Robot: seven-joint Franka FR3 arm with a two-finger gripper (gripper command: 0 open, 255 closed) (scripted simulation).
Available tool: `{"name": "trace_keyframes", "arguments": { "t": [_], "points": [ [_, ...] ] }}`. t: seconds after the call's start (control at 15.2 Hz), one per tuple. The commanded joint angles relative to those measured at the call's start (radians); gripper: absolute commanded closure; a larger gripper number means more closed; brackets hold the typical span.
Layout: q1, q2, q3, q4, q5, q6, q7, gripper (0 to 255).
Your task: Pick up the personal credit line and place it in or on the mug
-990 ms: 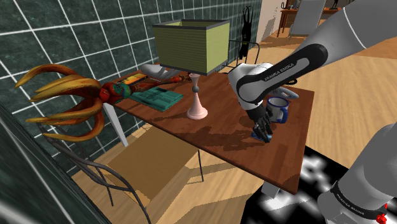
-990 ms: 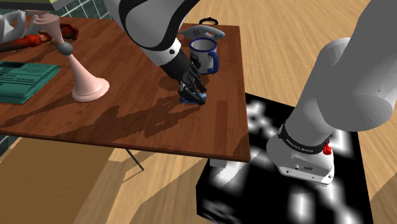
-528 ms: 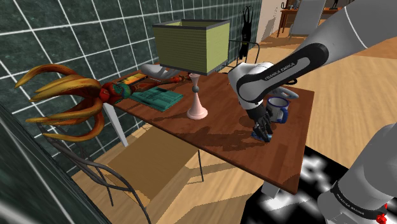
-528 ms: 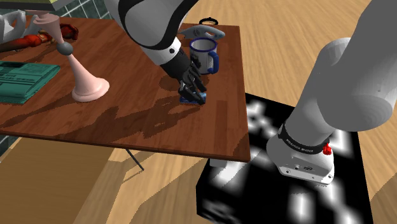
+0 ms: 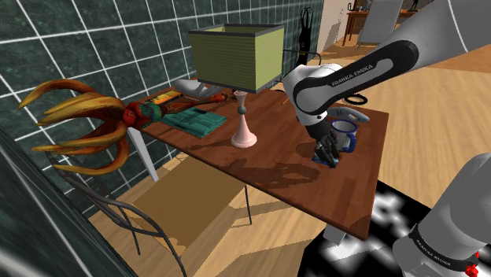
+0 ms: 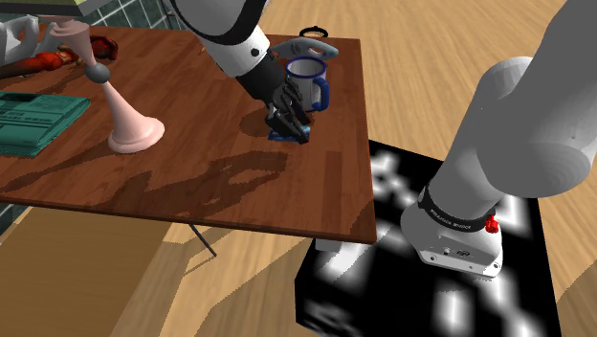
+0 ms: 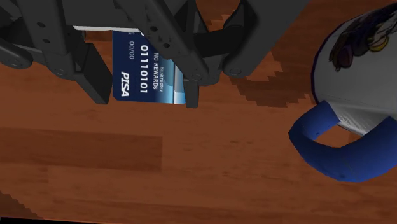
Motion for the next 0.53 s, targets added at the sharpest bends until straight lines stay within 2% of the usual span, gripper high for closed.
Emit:
{"name": "trace_keyframes", "arguments": {
  "t": [0.0, 0.46],
  "points": [
    [0.001, -0.018, 0.000, 0.013, 0.002, -0.031, -0.003, 255],
    [0.001, -0.057, -0.001, 0.070, 0.005, -0.127, -0.013, 255]
  ]
}}
